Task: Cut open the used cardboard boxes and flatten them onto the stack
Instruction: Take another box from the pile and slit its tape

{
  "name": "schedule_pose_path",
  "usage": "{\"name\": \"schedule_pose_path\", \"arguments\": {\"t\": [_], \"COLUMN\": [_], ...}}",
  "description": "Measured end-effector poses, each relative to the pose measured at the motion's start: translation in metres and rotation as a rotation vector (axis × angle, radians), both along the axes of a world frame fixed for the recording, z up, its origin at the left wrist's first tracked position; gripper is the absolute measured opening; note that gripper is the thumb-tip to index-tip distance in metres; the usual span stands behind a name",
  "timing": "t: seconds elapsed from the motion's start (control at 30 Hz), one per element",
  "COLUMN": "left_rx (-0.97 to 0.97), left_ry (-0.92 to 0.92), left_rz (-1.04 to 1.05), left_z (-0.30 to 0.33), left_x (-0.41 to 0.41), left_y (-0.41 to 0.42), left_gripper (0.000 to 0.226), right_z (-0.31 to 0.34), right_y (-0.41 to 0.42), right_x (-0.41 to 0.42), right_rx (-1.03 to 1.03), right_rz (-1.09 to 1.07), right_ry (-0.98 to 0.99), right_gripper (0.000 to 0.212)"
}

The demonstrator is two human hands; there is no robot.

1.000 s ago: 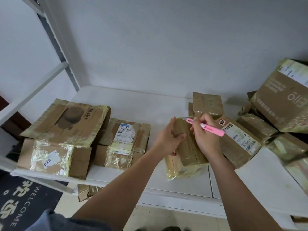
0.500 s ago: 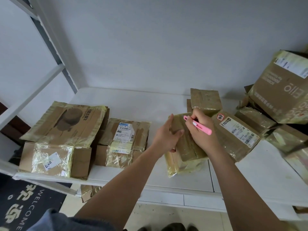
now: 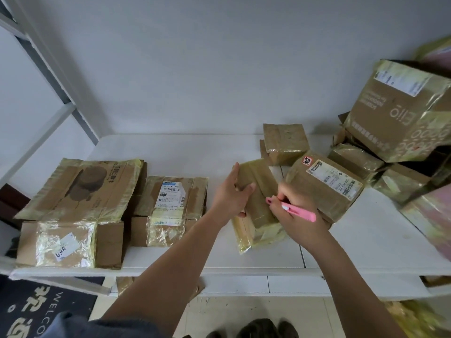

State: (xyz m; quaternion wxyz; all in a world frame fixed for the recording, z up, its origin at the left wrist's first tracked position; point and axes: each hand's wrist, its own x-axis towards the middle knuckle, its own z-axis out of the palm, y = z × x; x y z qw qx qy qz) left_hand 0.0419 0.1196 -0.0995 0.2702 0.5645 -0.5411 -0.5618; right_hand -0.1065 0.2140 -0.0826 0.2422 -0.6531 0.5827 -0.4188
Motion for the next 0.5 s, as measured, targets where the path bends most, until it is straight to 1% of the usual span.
{"name": "schedule_pose_path", "arguments": {"t": [0.1,0.2,0.27,0.3,0.37,0.4,0.43,0.5], "left_rx": [-0.028,-0.036,-0.078,-0.128,-0.227,-0.257,-0.277,-0.324], "left_ry": [-0.002,-0.029,-0.094,-0.161,-0.288,-0.318,-0.332,-0.393], "left_rz": [0.005,-0.009,-0.033,-0.057,-0.121,-0.161,-0.209,-0.298], "left_z": [-0.001,0.000,0.002,0.003,0.006,0.007,0.007,0.009], "left_x": [-0.001,-0.001,0.000,0.000,0.000,-0.001,-0.001,-0.002], "left_y": [-0.001,-0.001,-0.003,-0.004,-0.006,-0.007,-0.008,-0.008], "left_gripper": [0.075,0.075,0.075,0.074,0.075,0.076,0.075,0.070], "right_z": [-0.003,-0.002,0.003,0.003,0.002,0.003,0.003,0.000], "right_y": [0.030,0.061,0.076,0.080,0.082,0.082,0.081,0.080], "right_x": [0.002,0.002,0.002,0.002,0.005,0.007,0.010,0.018], "right_rx": [0.060,0.064,0.069,0.065,0.000,-0.041,-0.075,-0.102], "right_rz": [-0.079,-0.151,-0.185,-0.241,-0.411,-0.496,-0.556,-0.608], "right_ry": [-0.025,-0.140,-0.217,-0.259,-0.351,-0.411,-0.492,-0.671], "right_gripper": [0.032,0.034,0.031,0.032,0.029,0.026,0.022,0.013]}}
